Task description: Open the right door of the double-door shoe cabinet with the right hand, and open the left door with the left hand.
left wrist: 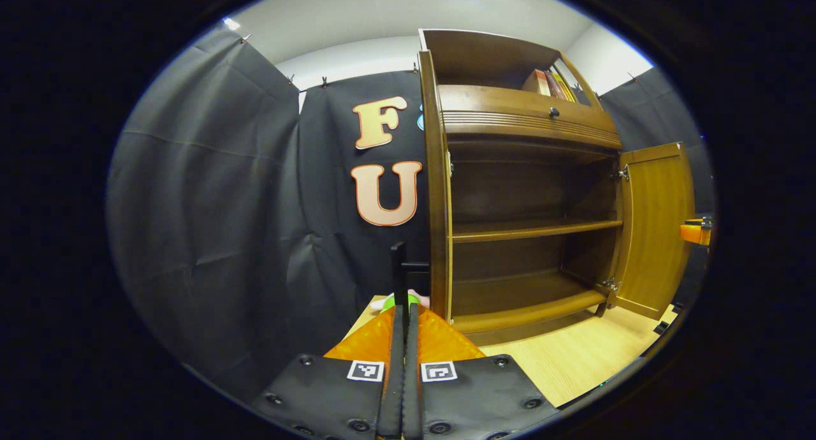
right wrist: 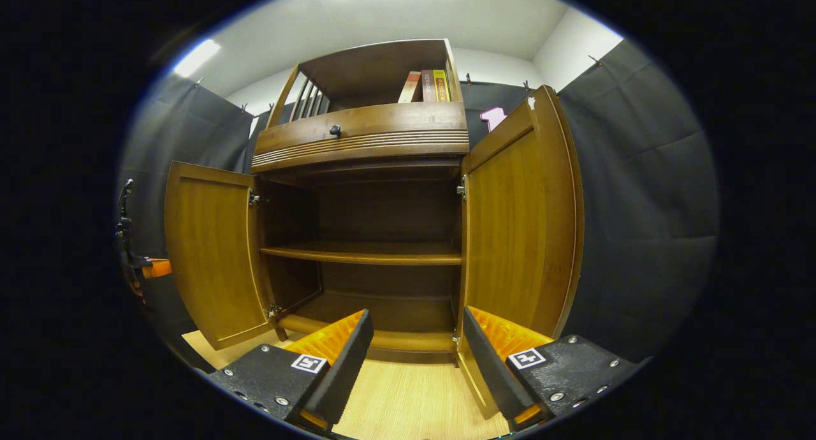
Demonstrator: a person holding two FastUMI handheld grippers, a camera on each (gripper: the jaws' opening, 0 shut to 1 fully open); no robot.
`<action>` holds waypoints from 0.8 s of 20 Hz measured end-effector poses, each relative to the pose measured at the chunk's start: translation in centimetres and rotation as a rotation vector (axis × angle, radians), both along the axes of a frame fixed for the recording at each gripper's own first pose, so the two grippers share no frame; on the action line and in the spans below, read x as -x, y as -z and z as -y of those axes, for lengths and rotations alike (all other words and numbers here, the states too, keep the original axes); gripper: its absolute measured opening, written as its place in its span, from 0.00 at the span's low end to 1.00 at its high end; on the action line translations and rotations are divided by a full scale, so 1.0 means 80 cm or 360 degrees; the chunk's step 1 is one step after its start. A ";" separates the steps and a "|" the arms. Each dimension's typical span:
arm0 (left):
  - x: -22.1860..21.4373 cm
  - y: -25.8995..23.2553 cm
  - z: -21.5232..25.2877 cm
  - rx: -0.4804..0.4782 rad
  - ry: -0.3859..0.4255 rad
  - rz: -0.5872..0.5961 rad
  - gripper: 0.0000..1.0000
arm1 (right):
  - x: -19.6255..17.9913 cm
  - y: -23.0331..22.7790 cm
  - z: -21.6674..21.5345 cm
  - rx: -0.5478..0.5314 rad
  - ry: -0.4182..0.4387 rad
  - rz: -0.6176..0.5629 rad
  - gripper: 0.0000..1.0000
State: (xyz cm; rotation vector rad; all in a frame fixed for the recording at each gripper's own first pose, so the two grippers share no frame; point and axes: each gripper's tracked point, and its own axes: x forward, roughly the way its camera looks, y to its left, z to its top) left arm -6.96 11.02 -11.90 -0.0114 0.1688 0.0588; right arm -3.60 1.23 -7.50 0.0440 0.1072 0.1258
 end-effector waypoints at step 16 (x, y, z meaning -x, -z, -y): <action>0.010 -0.076 0.112 0.0027 0.0132 0.0107 0.49 | -0.013 -0.006 0.026 -0.0013 0.0046 0.0015 0.88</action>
